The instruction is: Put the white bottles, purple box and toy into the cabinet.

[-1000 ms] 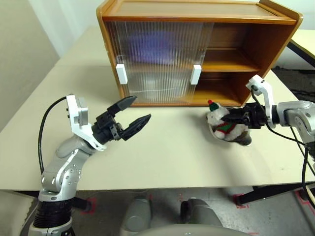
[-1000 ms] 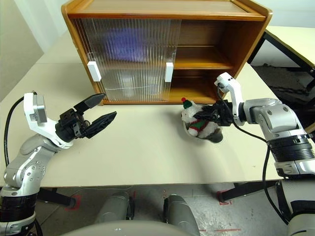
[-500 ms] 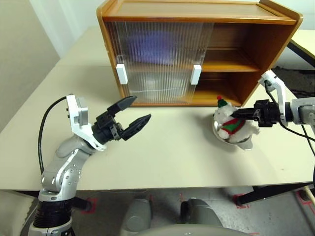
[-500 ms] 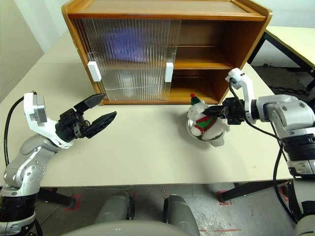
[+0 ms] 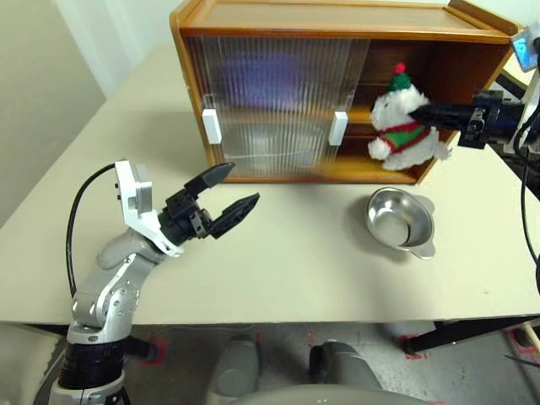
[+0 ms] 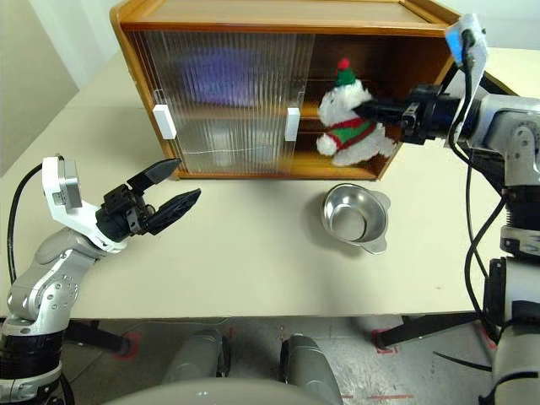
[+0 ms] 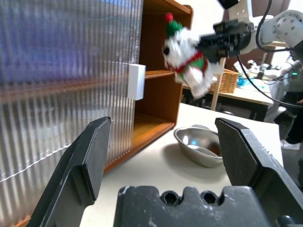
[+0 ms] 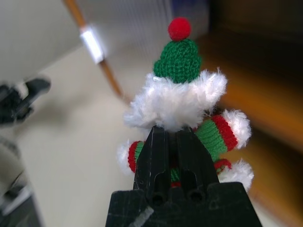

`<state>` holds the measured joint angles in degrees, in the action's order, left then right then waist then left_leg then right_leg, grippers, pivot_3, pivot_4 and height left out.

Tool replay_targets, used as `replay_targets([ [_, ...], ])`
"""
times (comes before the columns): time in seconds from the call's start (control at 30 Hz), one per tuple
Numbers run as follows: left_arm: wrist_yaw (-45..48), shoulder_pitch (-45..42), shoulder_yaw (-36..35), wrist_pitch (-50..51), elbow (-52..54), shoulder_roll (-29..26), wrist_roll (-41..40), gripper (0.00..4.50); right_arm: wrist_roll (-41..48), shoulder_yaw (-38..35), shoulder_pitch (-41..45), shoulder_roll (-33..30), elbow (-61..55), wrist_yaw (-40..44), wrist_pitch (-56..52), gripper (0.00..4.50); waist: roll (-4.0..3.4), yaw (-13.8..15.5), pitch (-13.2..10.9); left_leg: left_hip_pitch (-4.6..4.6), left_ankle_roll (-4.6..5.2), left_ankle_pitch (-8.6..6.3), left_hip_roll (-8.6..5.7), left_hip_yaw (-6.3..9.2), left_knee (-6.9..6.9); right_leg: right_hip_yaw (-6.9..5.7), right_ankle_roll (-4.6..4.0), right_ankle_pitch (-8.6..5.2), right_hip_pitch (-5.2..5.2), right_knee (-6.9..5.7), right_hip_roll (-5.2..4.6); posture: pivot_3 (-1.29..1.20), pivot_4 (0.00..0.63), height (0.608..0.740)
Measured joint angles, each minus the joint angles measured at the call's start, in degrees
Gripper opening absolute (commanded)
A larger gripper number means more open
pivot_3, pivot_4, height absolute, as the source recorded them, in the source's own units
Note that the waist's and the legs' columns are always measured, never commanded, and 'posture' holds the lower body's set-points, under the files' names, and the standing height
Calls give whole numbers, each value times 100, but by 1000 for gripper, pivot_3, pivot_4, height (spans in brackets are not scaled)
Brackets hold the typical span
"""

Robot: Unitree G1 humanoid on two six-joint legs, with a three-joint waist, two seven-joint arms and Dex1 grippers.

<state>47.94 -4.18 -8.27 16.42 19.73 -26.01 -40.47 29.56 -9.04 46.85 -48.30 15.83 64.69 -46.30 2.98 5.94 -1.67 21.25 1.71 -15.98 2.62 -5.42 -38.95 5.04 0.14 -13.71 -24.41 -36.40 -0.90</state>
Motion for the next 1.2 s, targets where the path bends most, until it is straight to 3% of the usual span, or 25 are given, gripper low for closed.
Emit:
replay_targets([
  [0.57, -165, -25, 28, 56, 28, 20, -3, 4500, -956, -82, 971, 1349, 2144, -1769, 2797, 4, -13, -19, 3, 3, 0, 0, 3, -7, 1, 2, -12, 11, -7, -5, -2, 233, 0, 740],
  [0.97, -257, -29, 36, 57, 51, 38, -3, 4500, -1252, -113, 1243, 1613, 3102, -2278, 3935, 4, -24, -17, 8, 4, 0, 0, 5, -7, 3, 2, -14, 12, -8, -6, -2, 239, 0, 740],
  [1.2, -265, -34, 38, 57, 52, 38, -3, 4500, -1409, -103, 1308, 1543, 3189, -2277, 3986, 2421, -32, -20, 8, 5, 0, 0, 4, -7, 3, 2, -14, 12, -9, -7, -2, 234, 0, 740],
])
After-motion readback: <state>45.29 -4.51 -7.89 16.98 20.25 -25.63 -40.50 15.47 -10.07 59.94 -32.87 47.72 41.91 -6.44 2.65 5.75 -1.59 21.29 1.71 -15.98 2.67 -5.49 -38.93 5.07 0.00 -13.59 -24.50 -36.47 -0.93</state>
